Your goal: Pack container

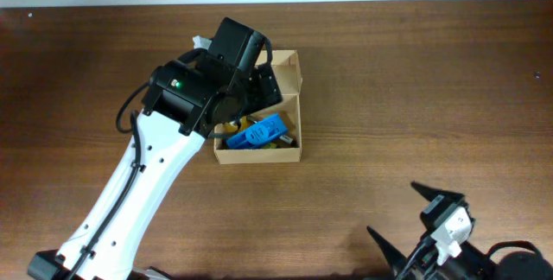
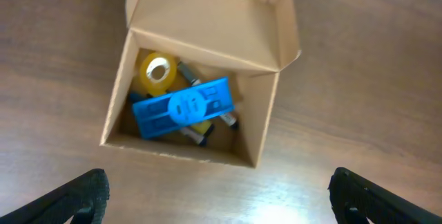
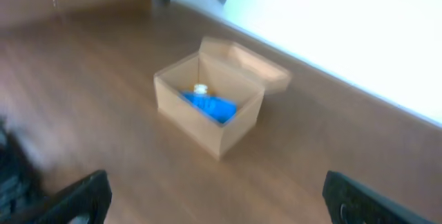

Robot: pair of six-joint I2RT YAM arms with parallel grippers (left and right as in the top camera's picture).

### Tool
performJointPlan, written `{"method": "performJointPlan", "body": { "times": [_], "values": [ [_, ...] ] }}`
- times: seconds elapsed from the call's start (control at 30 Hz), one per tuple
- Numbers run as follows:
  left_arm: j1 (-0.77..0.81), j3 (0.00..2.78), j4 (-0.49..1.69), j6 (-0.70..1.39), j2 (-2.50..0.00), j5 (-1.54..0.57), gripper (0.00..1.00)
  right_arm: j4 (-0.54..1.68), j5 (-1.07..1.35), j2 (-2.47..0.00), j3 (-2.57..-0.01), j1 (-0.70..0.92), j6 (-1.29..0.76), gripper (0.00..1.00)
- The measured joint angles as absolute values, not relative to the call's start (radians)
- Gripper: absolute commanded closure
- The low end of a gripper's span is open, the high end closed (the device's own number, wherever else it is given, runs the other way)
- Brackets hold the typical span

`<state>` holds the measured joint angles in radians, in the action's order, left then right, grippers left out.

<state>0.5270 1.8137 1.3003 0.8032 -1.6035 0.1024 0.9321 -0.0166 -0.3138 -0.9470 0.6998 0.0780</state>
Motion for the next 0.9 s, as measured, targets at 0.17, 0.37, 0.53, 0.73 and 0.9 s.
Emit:
{"method": "performJointPlan", "body": {
  "times": [0.17,0.37,0.53,0.73,0.9],
  "values": [
    [0.523,1.813,1.312,0.776,-1.604,0.069,0.0,0.836,-0.042,-0.469,-0.971,0.7,0.033,0.01],
    [0.457,1.813,1.309,0.704,-1.604,0.011,0.0,0.863,-0.083,-0.885,-1.15,0.662,-0.012,0.01],
    [0.313,1.812,1.247,0.625,-1.604,-0.047,0.34,0.855,-0.097,-1.186,-1.318,0.596,-0.013,0.01],
    [0.109,1.812,1.169,0.56,-1.616,-0.095,0.98,0.687,-0.114,-1.494,-1.346,0.548,0.078,0.97],
    [-0.03,1.812,1.124,0.507,-1.685,-0.187,0.98,0.613,-0.115,-1.628,-1.346,0.485,0.002,0.97]
  ]
}}
